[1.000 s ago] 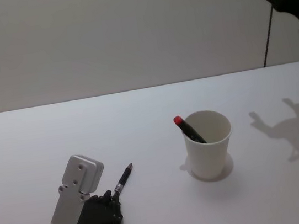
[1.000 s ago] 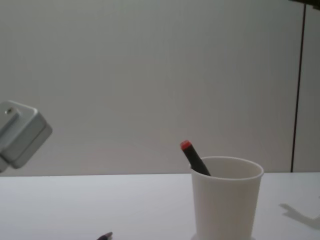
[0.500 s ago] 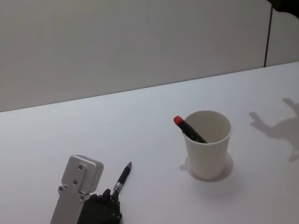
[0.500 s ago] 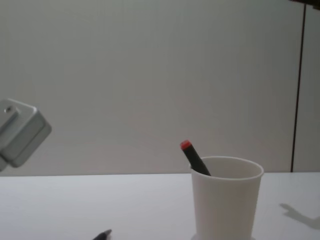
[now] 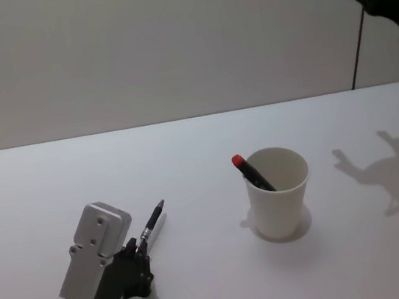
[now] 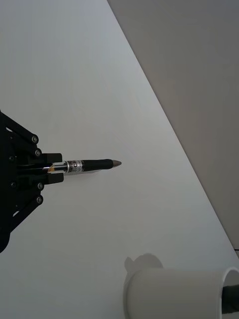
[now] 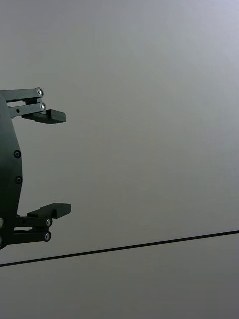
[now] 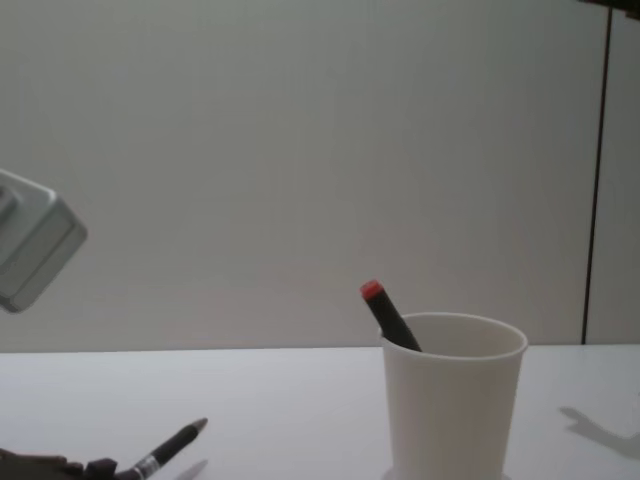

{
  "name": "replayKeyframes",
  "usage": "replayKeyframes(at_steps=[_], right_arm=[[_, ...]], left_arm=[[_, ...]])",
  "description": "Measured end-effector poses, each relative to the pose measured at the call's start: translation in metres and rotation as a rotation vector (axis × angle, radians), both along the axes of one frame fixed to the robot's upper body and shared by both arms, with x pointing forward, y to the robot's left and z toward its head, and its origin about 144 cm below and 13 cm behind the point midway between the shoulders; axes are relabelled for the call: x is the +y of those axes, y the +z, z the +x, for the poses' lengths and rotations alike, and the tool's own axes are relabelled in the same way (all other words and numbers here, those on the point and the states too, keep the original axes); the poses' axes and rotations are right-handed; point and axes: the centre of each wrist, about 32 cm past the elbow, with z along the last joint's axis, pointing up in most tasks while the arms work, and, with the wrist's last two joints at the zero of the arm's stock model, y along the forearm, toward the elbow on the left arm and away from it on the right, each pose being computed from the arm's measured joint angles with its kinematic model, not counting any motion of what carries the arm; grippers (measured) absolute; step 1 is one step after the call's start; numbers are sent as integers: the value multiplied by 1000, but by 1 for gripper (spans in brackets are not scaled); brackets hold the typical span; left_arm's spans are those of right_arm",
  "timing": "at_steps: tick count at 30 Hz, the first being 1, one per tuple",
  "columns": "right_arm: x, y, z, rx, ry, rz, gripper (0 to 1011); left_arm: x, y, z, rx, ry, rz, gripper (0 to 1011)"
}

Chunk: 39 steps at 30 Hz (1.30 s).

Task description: Place the pen into the pen holder.

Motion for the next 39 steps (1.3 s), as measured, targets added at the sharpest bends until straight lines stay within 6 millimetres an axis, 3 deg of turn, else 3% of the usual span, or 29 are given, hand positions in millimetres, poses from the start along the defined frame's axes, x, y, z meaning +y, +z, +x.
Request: replayKeyframes(at_steps=[18, 39], right_arm=[[0, 0, 0, 0, 0, 0, 1001], [0, 0, 0, 0, 3, 1, 1001]], left_arm=[[5, 3, 8, -162, 56, -28, 114], [6, 36, 49, -477, 53, -116, 113]])
